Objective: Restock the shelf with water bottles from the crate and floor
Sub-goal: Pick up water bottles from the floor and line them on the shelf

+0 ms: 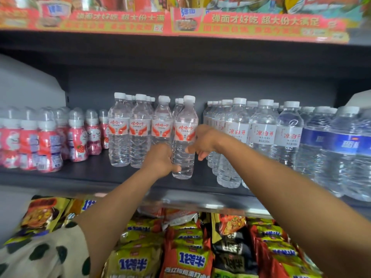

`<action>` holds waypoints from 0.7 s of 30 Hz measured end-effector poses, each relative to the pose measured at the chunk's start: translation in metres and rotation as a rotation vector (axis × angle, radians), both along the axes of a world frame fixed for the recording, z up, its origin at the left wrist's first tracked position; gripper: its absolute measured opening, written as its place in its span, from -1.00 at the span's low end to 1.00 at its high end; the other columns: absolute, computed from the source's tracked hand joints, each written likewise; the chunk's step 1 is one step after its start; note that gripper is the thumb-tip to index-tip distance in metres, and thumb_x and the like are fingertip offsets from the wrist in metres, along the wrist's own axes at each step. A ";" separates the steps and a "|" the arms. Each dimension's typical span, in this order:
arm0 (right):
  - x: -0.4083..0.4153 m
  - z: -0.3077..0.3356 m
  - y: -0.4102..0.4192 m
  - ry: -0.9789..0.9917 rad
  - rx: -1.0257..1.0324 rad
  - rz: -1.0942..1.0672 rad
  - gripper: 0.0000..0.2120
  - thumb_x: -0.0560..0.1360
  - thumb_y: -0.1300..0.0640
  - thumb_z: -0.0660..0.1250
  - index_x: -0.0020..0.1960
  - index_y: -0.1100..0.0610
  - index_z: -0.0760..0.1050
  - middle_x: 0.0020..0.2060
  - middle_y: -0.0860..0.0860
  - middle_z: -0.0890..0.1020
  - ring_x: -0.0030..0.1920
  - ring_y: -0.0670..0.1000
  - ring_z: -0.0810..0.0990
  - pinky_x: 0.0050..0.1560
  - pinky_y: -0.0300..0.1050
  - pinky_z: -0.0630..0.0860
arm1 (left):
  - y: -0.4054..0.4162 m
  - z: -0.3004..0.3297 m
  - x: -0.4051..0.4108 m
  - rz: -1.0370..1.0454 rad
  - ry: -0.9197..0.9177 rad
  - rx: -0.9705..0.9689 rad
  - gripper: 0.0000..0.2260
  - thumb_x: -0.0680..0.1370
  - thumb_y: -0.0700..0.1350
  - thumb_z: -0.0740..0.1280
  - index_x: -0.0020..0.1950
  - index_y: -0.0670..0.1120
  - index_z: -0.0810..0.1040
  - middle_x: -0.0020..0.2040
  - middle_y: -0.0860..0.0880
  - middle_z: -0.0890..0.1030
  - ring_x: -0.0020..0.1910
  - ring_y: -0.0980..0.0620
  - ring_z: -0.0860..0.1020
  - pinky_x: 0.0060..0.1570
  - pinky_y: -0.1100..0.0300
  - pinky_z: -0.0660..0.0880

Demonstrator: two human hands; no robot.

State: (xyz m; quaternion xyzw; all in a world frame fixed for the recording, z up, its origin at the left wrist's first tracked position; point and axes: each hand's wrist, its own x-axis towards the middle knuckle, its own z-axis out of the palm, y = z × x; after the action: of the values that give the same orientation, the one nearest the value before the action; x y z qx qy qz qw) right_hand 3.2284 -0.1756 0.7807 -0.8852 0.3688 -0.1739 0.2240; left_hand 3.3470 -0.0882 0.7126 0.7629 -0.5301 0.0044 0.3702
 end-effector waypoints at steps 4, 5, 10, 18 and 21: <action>0.007 -0.004 0.000 0.000 0.001 -0.036 -0.53 0.45 0.22 0.45 0.30 0.18 0.38 0.08 0.20 0.60 -0.18 0.12 0.70 -0.10 -0.05 0.65 | -0.006 0.000 -0.001 0.060 -0.044 0.017 -0.77 0.33 -0.16 0.58 -0.25 -0.10 0.52 -0.20 -0.06 0.62 -0.16 -0.04 0.60 -0.19 0.15 0.49; 0.009 -0.004 0.000 0.001 -0.003 -0.038 -0.52 0.46 0.23 0.45 0.32 0.18 0.38 0.10 0.20 0.59 -0.16 0.14 0.70 -0.09 -0.04 0.65 | -0.009 0.000 0.000 0.067 -0.058 0.010 -0.78 0.34 -0.17 0.57 -0.25 -0.12 0.53 -0.22 -0.05 0.60 -0.17 -0.04 0.60 -0.23 0.17 0.46; 0.017 -0.005 -0.006 -0.010 -0.022 -0.042 -0.51 0.47 0.25 0.42 0.36 0.21 0.38 0.16 0.19 0.57 -0.12 0.14 0.69 -0.08 -0.06 0.64 | -0.016 0.000 0.000 0.135 -0.142 -0.042 -0.76 0.42 -0.20 0.49 -0.31 -0.11 0.44 -0.21 -0.09 0.58 -0.13 -0.10 0.60 -0.23 0.16 0.40; 0.027 -0.008 -0.017 -0.027 -0.036 -0.034 -0.54 0.47 0.28 0.41 0.34 0.22 0.39 0.18 0.18 0.55 -0.09 0.14 0.68 -0.09 -0.08 0.64 | -0.028 -0.003 0.007 0.155 -0.168 -0.057 -0.84 0.46 -0.17 0.46 -0.23 -0.14 0.51 -0.15 -0.15 0.62 -0.12 -0.12 0.60 -0.21 0.14 0.44; 0.028 -0.008 -0.019 -0.035 -0.032 -0.033 -0.53 0.47 0.28 0.41 0.35 0.21 0.39 0.20 0.16 0.54 -0.07 0.14 0.68 -0.11 -0.11 0.63 | -0.031 -0.005 0.009 0.158 -0.172 -0.066 -0.87 0.45 -0.17 0.46 -0.17 -0.17 0.55 -0.14 -0.15 0.62 -0.11 -0.13 0.60 -0.21 0.14 0.44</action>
State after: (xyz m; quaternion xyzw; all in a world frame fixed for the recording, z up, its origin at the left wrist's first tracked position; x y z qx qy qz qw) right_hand 3.2565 -0.1944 0.7728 -0.8794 0.3765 -0.1987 0.2133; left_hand 3.3562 -0.1192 0.7079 0.7864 -0.4978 0.1163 0.3468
